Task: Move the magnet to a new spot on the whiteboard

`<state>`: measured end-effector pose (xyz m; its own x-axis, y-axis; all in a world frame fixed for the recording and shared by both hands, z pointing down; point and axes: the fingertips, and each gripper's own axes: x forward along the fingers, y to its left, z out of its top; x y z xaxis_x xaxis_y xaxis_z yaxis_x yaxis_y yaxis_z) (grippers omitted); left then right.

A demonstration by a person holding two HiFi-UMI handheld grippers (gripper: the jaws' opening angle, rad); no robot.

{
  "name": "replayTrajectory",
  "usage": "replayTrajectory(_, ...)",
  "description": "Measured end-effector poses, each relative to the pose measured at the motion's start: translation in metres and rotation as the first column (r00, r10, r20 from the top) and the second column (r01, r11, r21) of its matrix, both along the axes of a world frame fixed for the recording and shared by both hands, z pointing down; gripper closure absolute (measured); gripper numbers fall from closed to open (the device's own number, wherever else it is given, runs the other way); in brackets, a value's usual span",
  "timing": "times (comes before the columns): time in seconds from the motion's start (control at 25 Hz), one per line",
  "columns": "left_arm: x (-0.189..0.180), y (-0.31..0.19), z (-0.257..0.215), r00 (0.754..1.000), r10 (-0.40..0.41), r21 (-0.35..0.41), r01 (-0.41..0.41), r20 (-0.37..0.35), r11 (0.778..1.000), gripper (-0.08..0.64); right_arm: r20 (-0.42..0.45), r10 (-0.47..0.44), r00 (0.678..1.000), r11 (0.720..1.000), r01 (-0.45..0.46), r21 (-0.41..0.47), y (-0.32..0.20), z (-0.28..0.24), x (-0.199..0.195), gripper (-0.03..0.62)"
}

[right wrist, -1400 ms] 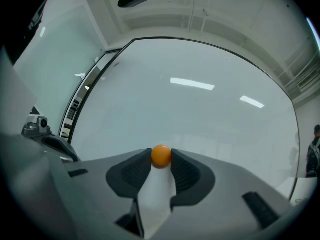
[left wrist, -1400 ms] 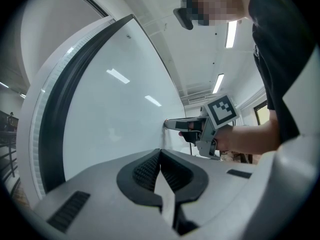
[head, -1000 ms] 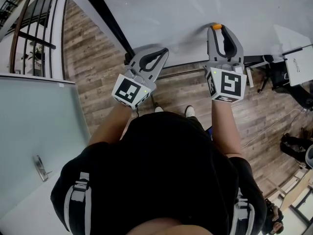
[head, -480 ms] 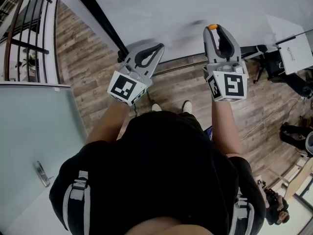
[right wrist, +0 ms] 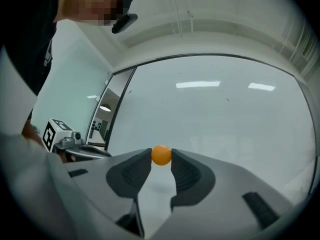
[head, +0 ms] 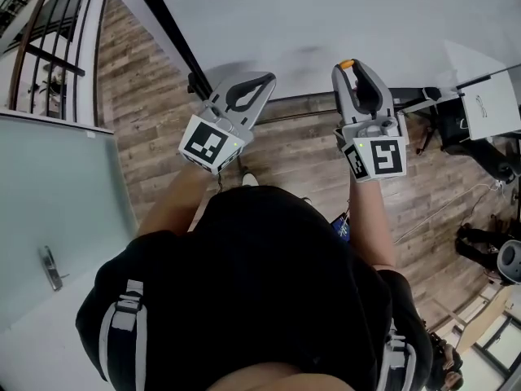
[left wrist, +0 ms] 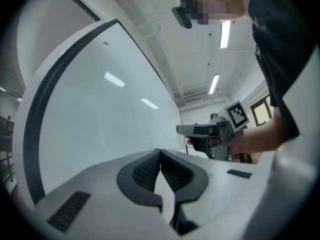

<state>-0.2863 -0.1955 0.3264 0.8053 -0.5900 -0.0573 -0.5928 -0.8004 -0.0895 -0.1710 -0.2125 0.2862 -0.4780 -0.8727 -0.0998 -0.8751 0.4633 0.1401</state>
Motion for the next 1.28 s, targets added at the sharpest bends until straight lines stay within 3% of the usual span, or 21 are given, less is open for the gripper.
replayTrajectory(0.56,0.064,0.042,0.006,0.996,-0.058,0.024,0.056,0.062,0.998,0.555,0.072,-0.121,0.990,0.991,0.125,-0.049,0.051,0.043,0.062,0.472)
replayTrajectory(1.28,0.076,0.070,0.046,0.996,-0.053,-0.028,0.055,0.074,0.998,0.555,0.121,-0.148,0.982,0.982,0.160,-0.097,0.094,0.075,0.085,0.472)
